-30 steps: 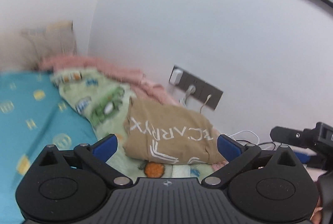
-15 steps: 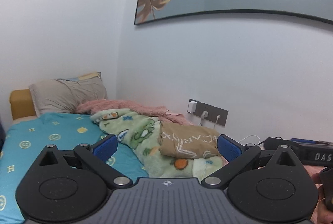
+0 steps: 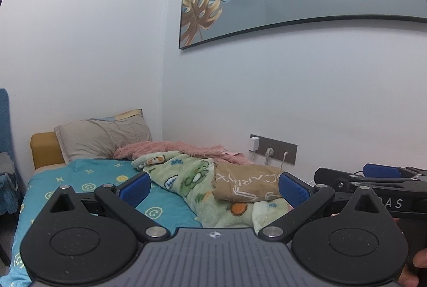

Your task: Fold clothes

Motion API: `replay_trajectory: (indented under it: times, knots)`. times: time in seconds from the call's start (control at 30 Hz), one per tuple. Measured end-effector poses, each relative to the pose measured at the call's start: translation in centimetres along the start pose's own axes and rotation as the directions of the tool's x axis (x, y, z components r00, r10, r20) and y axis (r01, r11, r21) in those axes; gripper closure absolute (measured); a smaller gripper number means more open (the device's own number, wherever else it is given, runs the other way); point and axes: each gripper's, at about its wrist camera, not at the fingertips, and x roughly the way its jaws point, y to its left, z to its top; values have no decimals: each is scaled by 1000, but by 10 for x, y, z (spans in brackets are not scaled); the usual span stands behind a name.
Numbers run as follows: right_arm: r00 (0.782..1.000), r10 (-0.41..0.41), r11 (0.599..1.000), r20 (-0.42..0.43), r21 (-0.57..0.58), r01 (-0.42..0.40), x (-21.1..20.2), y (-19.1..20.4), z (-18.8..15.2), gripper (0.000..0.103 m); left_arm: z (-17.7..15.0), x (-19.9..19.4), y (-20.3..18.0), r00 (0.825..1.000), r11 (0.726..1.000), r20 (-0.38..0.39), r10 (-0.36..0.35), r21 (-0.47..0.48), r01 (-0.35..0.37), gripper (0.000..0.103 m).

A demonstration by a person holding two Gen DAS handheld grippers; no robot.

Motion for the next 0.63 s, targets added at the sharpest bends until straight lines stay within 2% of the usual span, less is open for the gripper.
replay_trajectory:
  times: [0.23,0.63]
  knots:
    - [1000,-4,1000,-2,-3,4,1,3,-6,0,-10,-1,8,1000,1000,-14,12,-26,-13,0]
    - [1000,-2,1000,-15,-11,2,-3,10,-10,0,-12,-13,19,1000,998,6,21,-56,-21,0]
